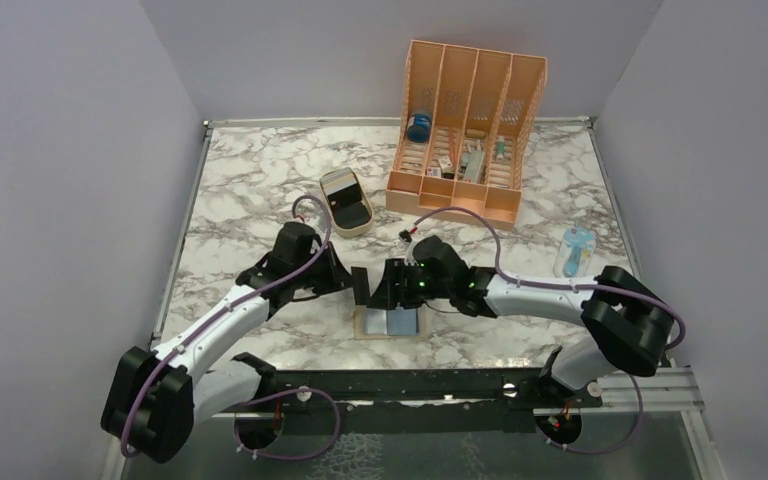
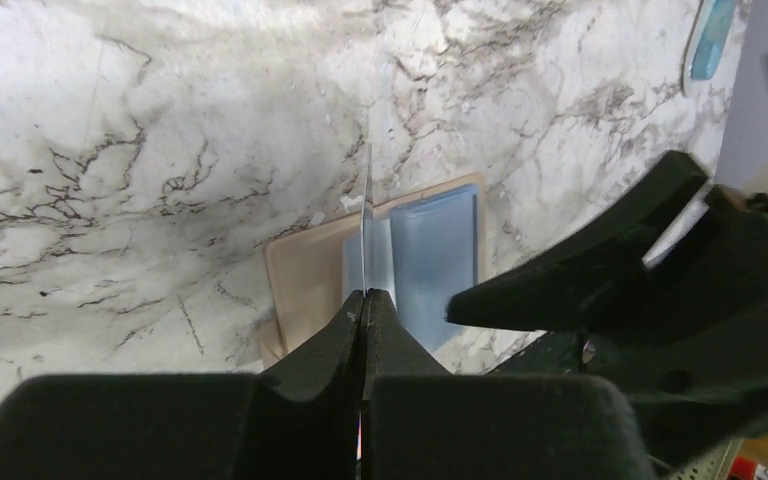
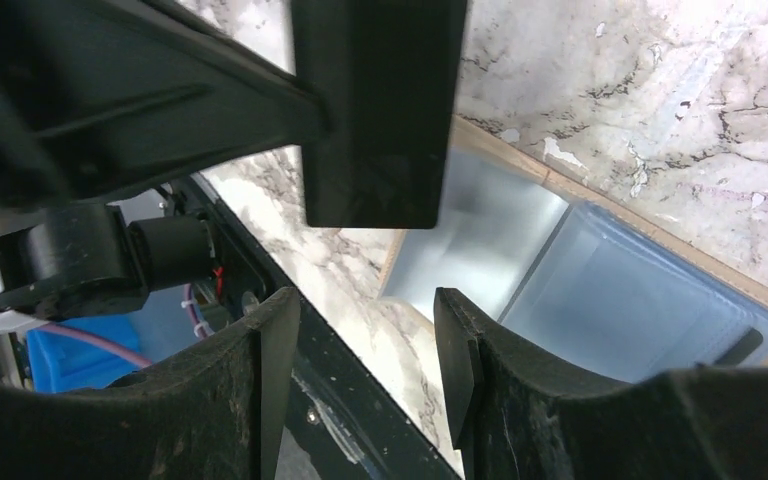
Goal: Put the credit cards into the card holder
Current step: Turn over the card slot in the card holder.
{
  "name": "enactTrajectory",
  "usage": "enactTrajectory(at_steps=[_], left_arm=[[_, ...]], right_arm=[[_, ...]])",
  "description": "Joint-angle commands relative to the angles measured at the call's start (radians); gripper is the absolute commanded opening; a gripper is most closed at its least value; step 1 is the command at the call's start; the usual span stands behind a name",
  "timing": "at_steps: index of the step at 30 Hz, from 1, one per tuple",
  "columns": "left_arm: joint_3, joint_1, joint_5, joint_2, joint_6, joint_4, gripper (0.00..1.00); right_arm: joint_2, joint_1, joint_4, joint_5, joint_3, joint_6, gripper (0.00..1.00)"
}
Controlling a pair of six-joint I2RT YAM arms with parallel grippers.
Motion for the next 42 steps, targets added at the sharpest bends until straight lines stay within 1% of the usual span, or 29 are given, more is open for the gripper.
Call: enactTrajectory(at_steps=[1,4,8,14,20,30,36,42], left_arm=[[-0.062,0.0,0.057,0.039,0.005,0.073,0.0],[-0.076,0.001,0.044,0.075,0.017,0.075,0.0],[-0.067,0.0,-0.003,0.114,0.045,0.043,0.0],[-0.063,0.0,-0.024,0.119,0.057,0.029,0.0],[-0.063,-0.001,-0.025,0.107,0.056,0.023,0.0],[-0.07,0.0,-0.024,0.102,0.053,0.023,0.0],[-0.076,0.0,-0.025,0.101,0.053,0.027,0.0],[-0.084,0.0,-0.02,0.096,0.047,0.035,0.0]], right_arm=[[-0.082,0.005,-0.067,0.041,-0.002,-0.043,0.52],[-0.15,0.005,-0.139,0.107,-0.004,-0.055,0.53],[-0.204,0.005,-0.223,0.224,-0.025,-0.056,0.58],[-0.194,0.005,-0.243,0.264,-0.061,-0.019,0.59],[-0.141,0.005,-0.256,0.315,-0.066,0.0,0.59],[-0.066,0.004,-0.185,0.273,-0.081,0.007,0.58],[-0.059,0.005,-0.121,0.229,-0.098,0.006,0.56],[-0.049,0.004,-0.113,0.22,-0.094,0.007,0.55]])
